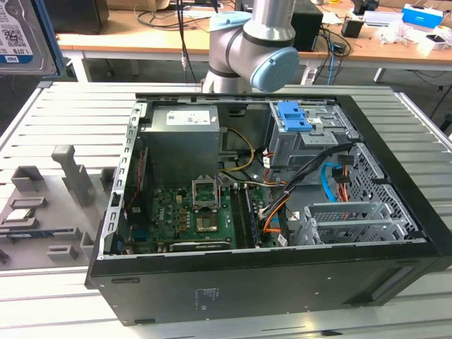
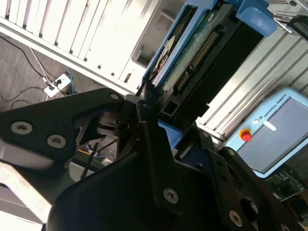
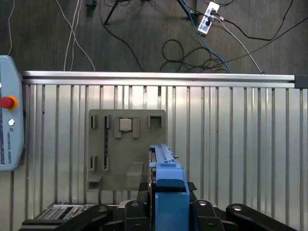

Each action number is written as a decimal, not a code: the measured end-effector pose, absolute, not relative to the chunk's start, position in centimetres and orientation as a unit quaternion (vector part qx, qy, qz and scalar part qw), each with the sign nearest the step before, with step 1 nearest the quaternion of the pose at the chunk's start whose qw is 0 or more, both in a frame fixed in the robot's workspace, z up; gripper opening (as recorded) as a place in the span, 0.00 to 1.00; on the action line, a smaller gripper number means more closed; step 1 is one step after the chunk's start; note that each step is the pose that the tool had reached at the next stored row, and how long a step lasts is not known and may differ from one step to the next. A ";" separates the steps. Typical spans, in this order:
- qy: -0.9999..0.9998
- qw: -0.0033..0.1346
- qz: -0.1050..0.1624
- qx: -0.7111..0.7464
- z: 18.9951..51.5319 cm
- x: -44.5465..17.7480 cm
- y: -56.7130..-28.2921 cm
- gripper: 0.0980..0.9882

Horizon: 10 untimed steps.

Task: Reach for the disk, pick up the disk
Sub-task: 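Pick up the disk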

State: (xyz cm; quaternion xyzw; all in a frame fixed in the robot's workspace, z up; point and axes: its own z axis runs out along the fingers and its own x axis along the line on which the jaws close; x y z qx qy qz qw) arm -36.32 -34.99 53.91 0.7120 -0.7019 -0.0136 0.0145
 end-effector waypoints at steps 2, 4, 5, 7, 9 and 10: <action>-0.702 0.014 -0.014 0.712 53.8 -35.5 -35.0 0.30; -0.702 0.014 -0.014 0.712 53.8 -35.2 -34.9 0.30; -0.702 0.014 -0.014 0.712 53.7 -35.0 -34.9 0.30; -0.702 0.014 -0.014 0.712 53.7 -34.4 -34.9 0.30; -0.702 0.014 -0.014 0.712 53.7 -33.8 -34.9 0.30; -0.702 0.015 -0.014 0.712 53.6 -33.5 -34.8 0.30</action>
